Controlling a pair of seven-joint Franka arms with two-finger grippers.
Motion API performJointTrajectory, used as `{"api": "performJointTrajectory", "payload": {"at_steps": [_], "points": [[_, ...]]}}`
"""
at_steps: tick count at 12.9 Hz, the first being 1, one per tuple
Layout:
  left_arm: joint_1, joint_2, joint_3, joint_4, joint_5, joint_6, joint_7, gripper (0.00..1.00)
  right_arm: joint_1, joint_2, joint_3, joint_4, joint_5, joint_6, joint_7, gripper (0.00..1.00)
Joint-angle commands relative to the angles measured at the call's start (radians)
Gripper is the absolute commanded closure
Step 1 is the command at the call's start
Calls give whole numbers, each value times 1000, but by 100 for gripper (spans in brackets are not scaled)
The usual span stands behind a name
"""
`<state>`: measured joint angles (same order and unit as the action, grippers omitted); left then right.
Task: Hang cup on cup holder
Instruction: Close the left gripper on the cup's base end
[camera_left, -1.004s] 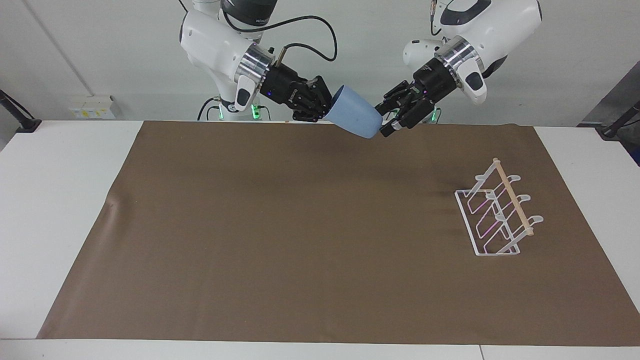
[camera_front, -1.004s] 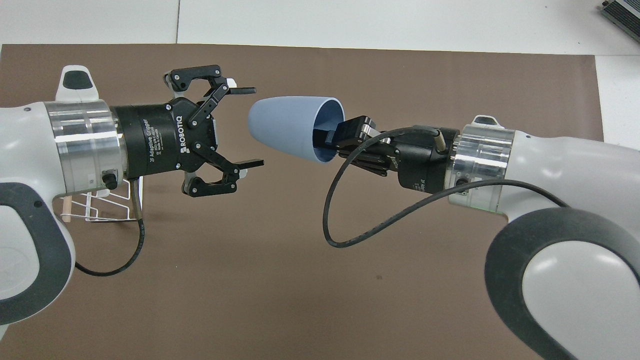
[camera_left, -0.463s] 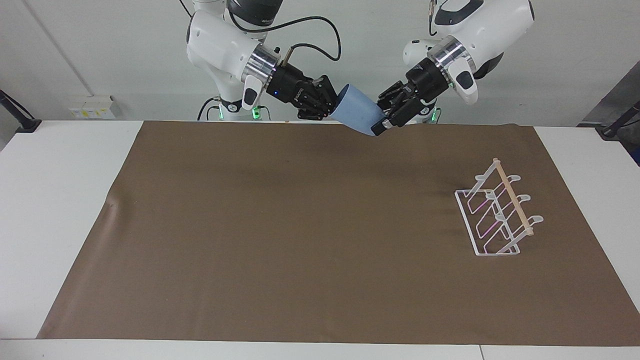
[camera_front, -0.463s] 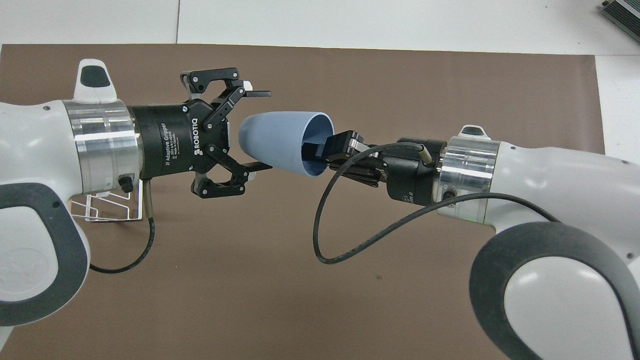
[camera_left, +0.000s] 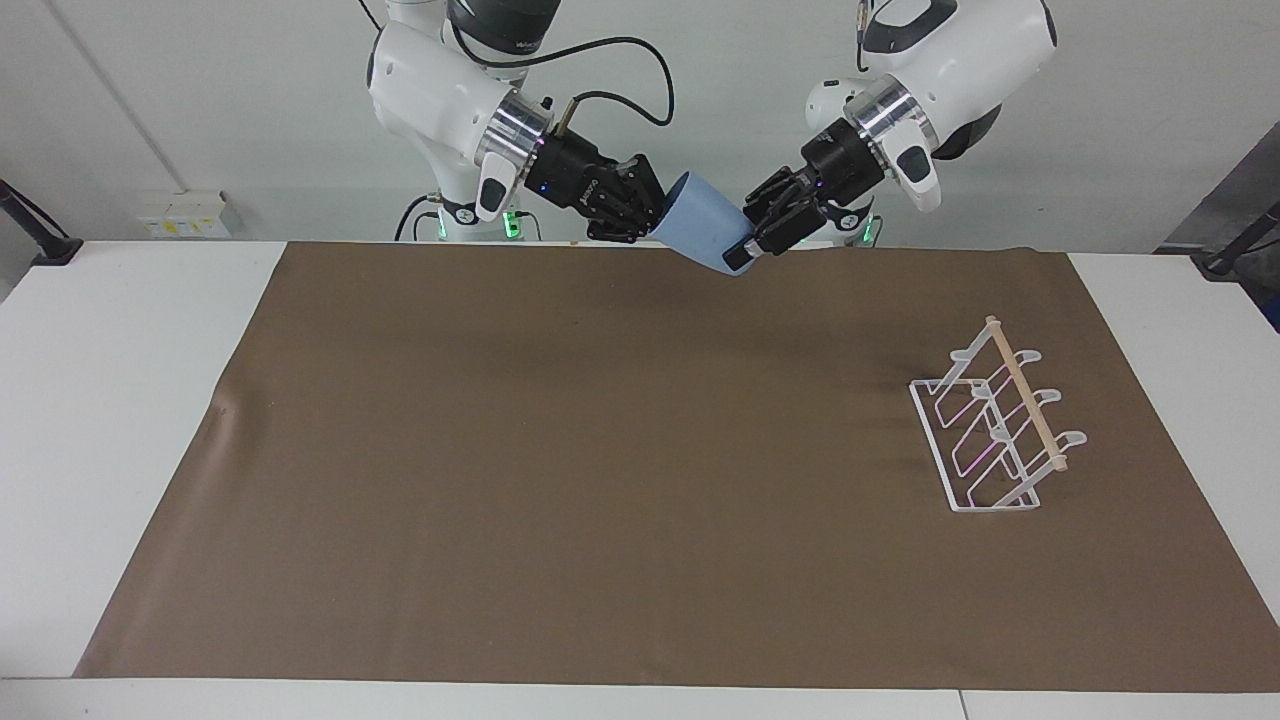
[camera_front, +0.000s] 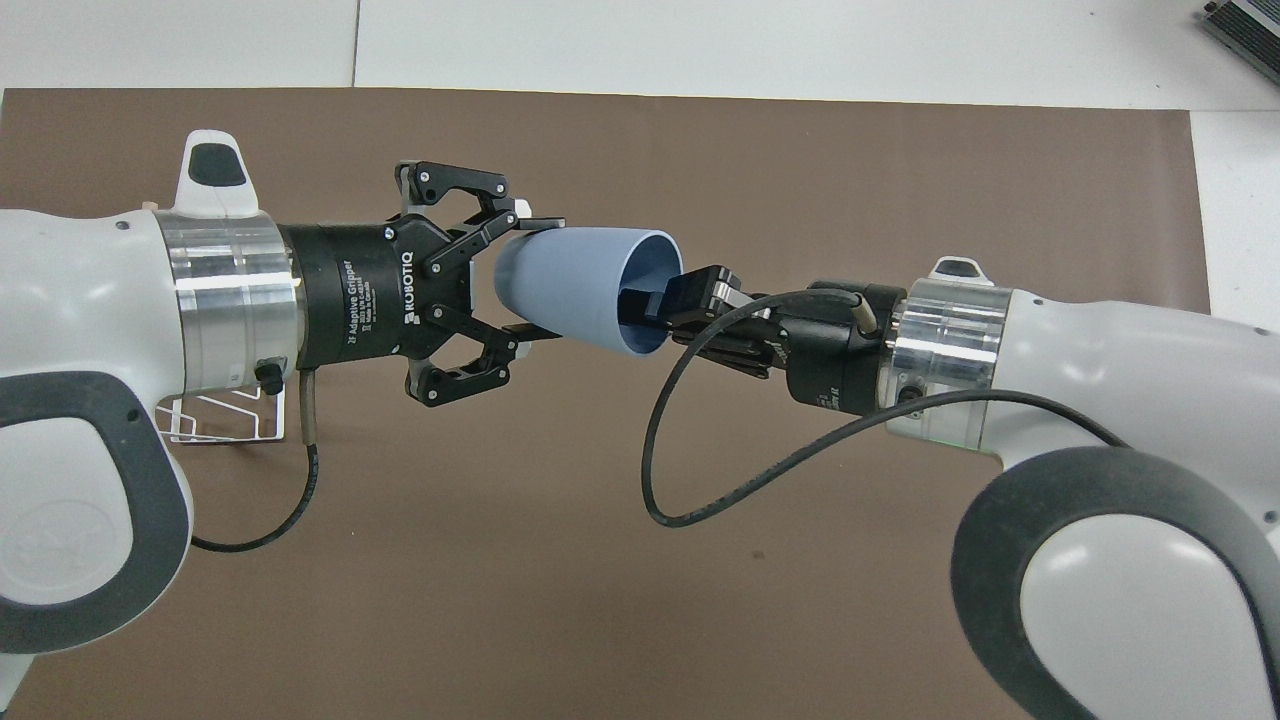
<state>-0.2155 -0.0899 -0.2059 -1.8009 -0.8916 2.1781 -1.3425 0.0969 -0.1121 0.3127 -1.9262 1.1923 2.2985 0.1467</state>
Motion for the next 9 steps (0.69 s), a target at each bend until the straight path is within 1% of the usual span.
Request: {"api": "performJointTrajectory", "payload": {"at_steps": [1,2,3,4,5,6,8,9], "points": [[-2,4,10,14,8,-1,2,100,-3,-49,13,-56,12,-45,1,100],[-2,4,10,14,7,-1,2,100,-3,-47,13,-54,12,-45,8,100],[-1,4,10,14,3,-1,0,100,-3,-47,13,-54,12,-45,14,87],[-1,4,10,14,3,-1,-1,100,-3,-47,13,-54,12,-44,22,59],[1,4,10,14,3,-1,-1,100,-2,-47,13,-54,12,-42,25,38],[2,3,11,12,3,-3,-3,100,-3,-47,11,-54,12,-40,25,18],[5,3,13,12,6,-6,-6,100,-3,-46,11,-54,10,-34,25,8],[7,3,16,9,14,-15,-6,100,-3,-46,11,-54,10,-30,24,0]]}}
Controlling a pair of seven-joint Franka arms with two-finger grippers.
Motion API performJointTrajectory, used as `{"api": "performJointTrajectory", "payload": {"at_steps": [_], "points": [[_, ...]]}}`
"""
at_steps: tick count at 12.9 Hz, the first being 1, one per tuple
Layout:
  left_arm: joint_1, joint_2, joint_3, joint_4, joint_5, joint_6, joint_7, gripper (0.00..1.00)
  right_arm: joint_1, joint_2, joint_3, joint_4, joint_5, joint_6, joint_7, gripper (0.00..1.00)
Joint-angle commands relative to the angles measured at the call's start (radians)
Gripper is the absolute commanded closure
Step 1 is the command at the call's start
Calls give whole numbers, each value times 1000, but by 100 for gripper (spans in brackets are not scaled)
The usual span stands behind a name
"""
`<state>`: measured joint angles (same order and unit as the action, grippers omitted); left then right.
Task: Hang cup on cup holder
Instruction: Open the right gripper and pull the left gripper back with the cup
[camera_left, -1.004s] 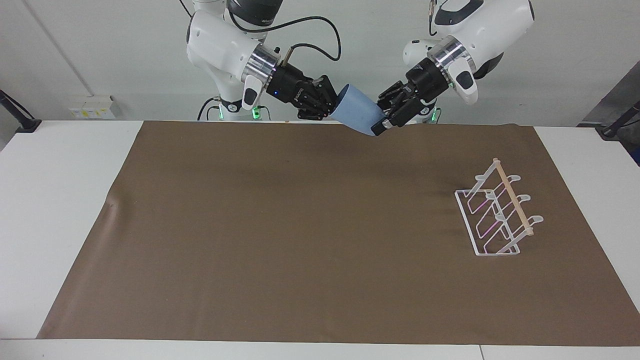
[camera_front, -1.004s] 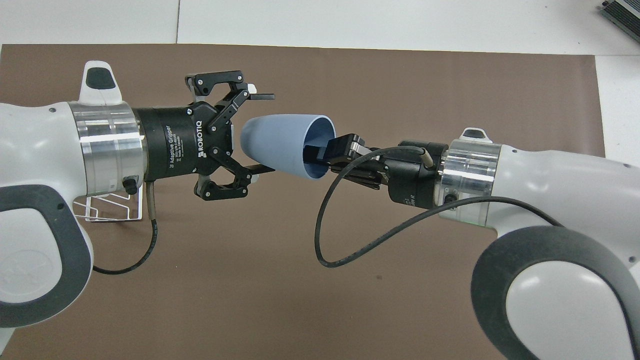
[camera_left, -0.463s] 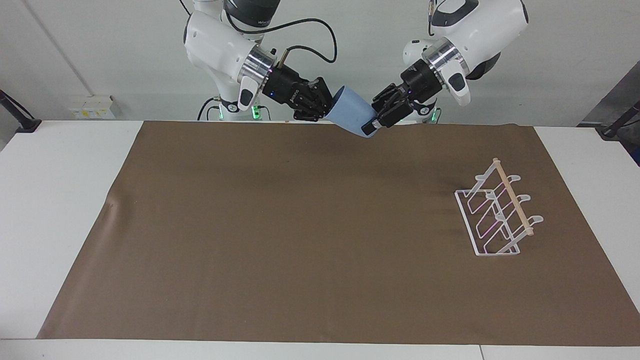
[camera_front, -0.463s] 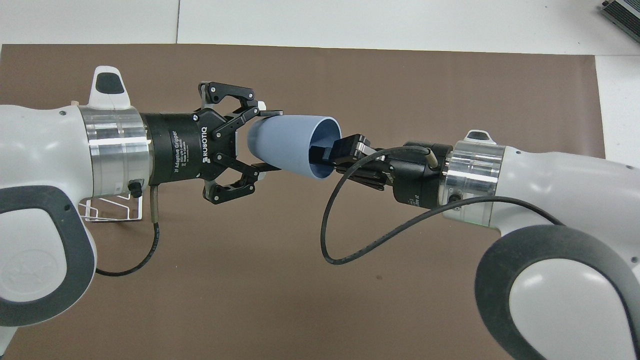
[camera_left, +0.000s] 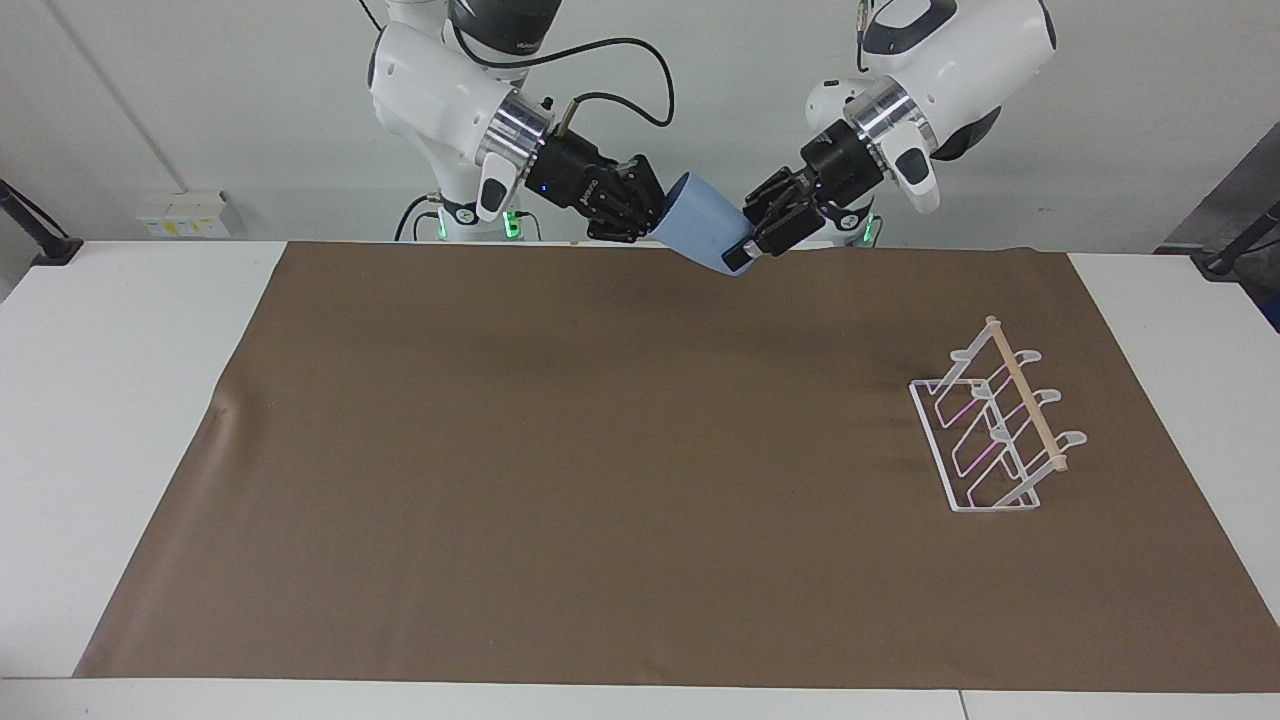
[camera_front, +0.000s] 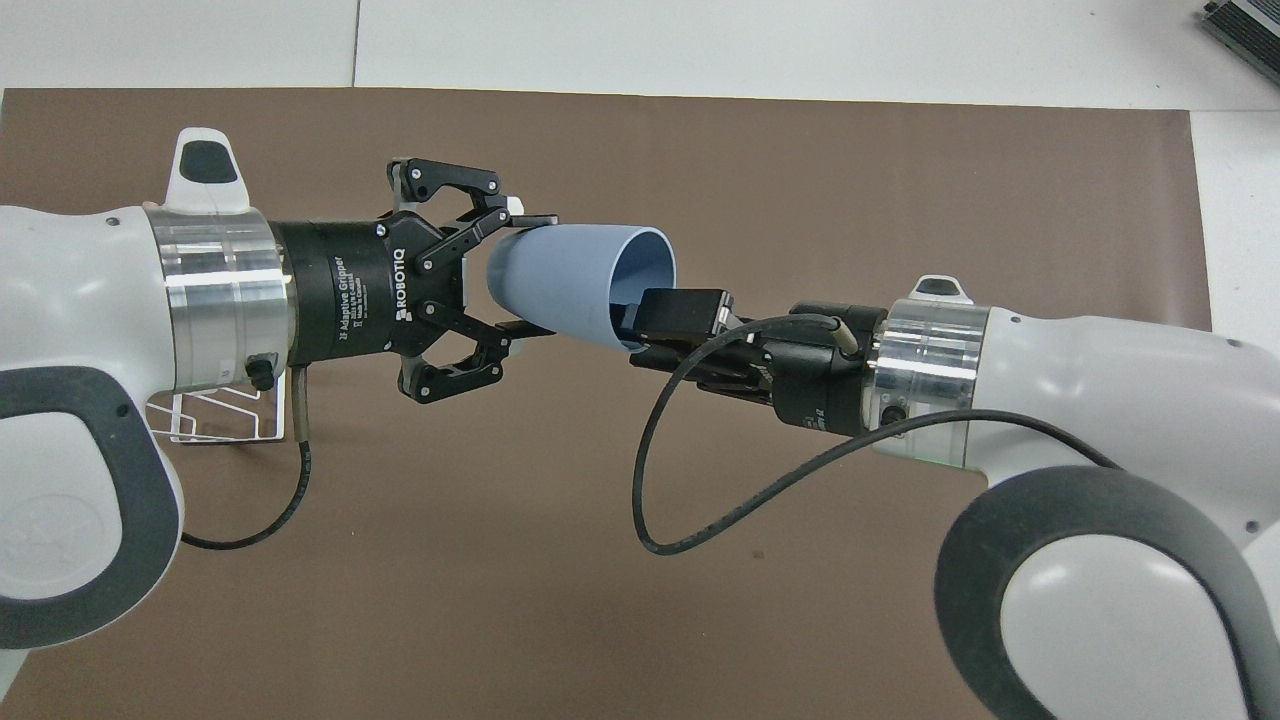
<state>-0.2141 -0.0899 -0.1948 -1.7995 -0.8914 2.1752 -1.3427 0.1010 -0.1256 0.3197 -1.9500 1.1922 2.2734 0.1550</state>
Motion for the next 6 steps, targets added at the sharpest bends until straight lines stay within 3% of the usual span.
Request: {"api": "performJointTrajectory", "payload": {"at_steps": [1,3,6], "points": [[8,1,8,5,17,-24,-4,100,-7,-32,2,-30,10,-3,15,0],[9,-2,8,3,89,-46,-3,100,-7,-32,1,-30,0,-2,12,0],[7,-8,8,-6,210,-98,-1,100,-7,-26,-1,-30,-115,0,11,0]]}}
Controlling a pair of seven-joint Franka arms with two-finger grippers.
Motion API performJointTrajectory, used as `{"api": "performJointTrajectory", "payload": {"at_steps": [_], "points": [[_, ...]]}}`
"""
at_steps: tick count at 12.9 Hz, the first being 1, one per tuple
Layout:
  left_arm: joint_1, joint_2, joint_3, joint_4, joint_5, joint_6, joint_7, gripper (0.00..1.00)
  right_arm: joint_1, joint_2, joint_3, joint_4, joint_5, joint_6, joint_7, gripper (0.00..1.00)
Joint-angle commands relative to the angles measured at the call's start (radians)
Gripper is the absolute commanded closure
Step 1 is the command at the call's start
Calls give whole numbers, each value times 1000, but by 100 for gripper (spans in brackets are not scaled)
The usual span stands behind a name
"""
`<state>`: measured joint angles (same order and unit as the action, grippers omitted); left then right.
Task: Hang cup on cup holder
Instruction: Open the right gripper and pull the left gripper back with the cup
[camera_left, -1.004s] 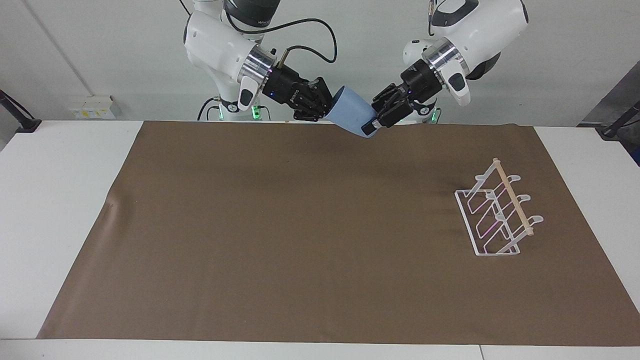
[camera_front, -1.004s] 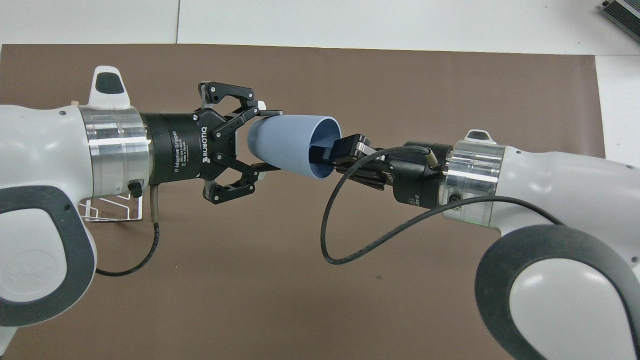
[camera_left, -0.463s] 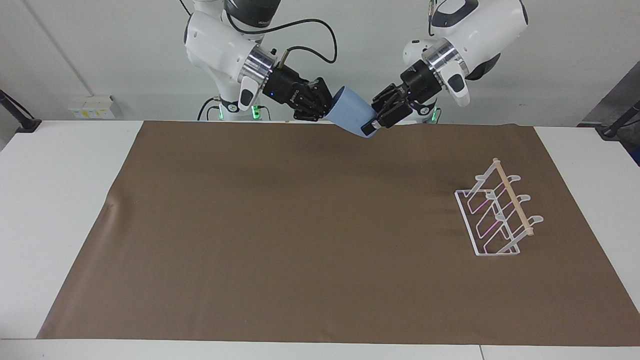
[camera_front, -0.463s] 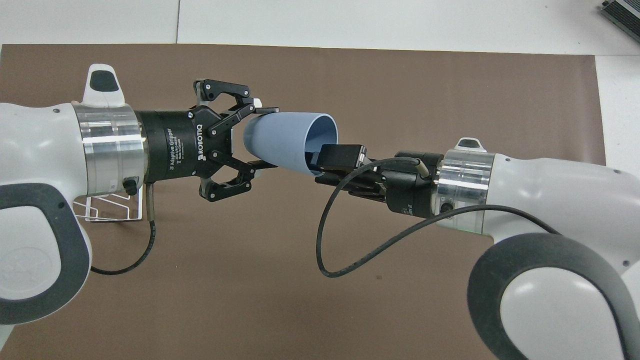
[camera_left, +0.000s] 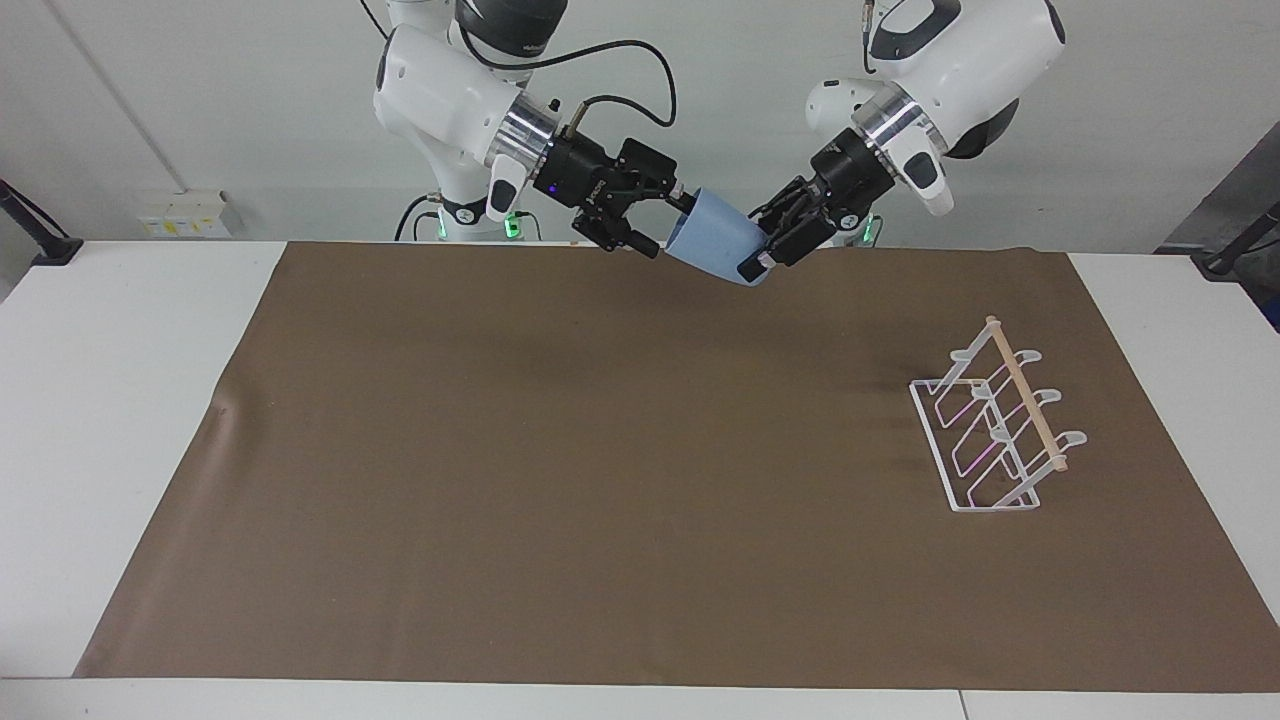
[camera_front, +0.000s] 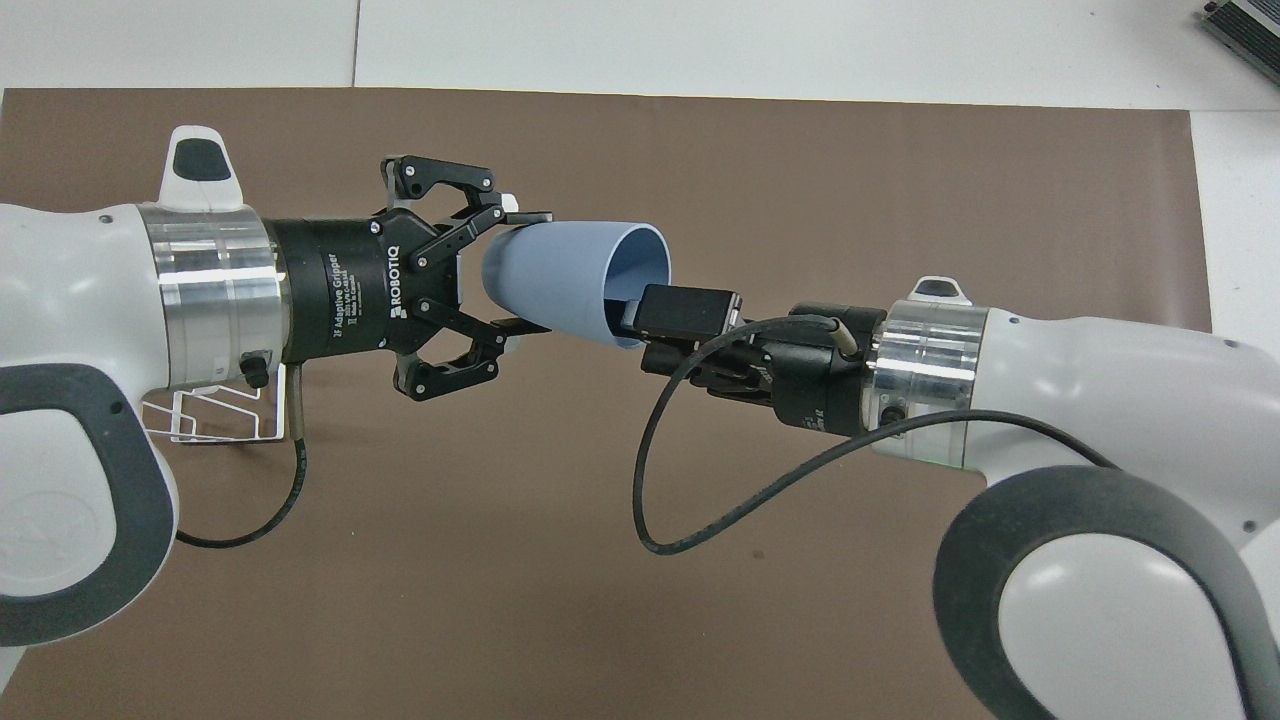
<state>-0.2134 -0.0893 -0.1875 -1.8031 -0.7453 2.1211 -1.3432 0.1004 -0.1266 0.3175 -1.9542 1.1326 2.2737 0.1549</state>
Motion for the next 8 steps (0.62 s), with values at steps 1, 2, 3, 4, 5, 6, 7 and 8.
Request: {"api": "performJointTrajectory", "payload": {"at_steps": [1,2,3,4,5,6,7,8], "points": [[8,-7,2,1,102,-58,-1,100,-7,-22,0,-25,-62,0,9,0],[6,-7,2,-1,162,-62,-2,100,-7,-22,-3,-25,-63,1,6,0],[8,-7,2,1,226,-72,-2,100,-8,-19,-5,-23,-72,6,2,0],[8,-7,3,2,286,-82,-1,100,-8,-15,-6,-22,-108,30,-3,0],[20,-9,3,1,353,-89,3,100,-8,-7,-6,-22,-166,80,-27,0],[31,-9,3,-2,422,-98,6,100,-8,-1,-6,-20,-231,119,-58,0],[43,-9,3,-2,495,-108,16,100,-8,5,-6,-20,-284,124,-81,0],[60,-9,3,-2,564,-110,39,100,-10,5,-9,-22,-333,124,-100,0]]}}
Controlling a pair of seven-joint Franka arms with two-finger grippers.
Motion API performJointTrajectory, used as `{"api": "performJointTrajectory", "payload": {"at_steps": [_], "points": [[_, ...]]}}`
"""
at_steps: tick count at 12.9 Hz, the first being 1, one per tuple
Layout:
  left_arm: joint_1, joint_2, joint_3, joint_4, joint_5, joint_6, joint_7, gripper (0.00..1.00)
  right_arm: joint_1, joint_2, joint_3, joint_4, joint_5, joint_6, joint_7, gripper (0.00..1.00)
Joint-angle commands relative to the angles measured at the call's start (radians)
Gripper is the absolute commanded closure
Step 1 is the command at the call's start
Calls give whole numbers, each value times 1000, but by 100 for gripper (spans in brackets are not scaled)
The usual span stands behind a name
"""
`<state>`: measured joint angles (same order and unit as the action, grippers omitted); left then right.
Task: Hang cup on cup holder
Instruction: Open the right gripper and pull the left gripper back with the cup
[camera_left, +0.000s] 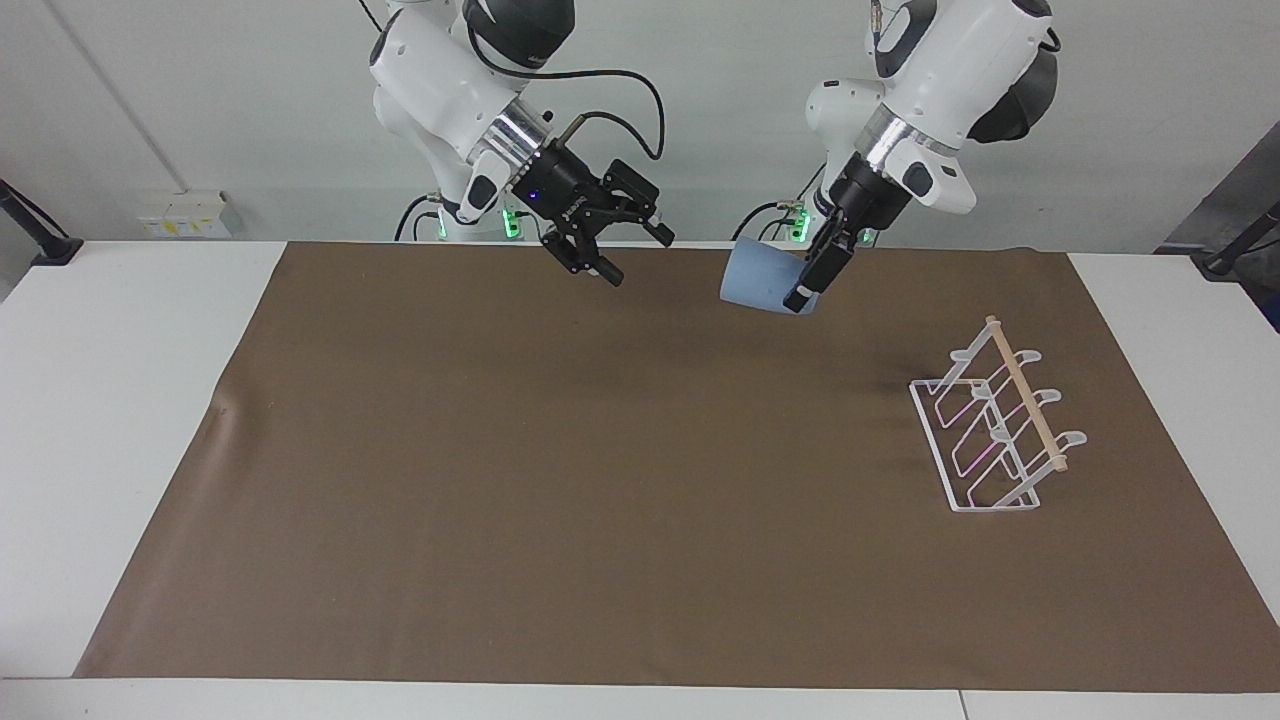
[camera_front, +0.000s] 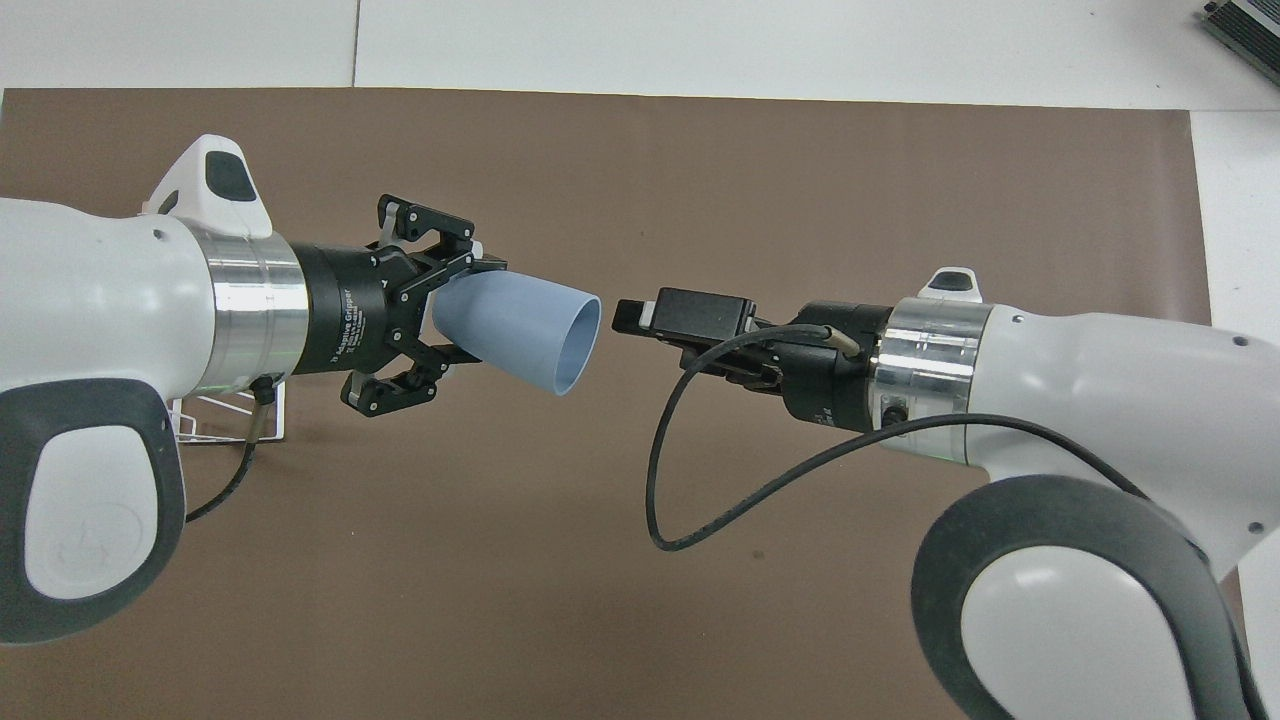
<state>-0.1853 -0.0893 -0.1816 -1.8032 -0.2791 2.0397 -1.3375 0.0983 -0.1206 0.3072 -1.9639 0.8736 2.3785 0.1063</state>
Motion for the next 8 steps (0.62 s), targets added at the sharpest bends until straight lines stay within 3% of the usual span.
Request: {"api": "performJointTrajectory", "payload": {"at_steps": [1,5,8], "points": [[44,-9,-3,-2,157,-27,56,100,-12,-1,-3,-13,-128,13,-60,0],[102,-7,-2,-4,436,-26,231,100,-17,2,-34,-15,-378,-11,-94,0],[112,26,-1,-10,645,35,287,100,-15,2,-100,-13,-449,-74,-230,0]]}}
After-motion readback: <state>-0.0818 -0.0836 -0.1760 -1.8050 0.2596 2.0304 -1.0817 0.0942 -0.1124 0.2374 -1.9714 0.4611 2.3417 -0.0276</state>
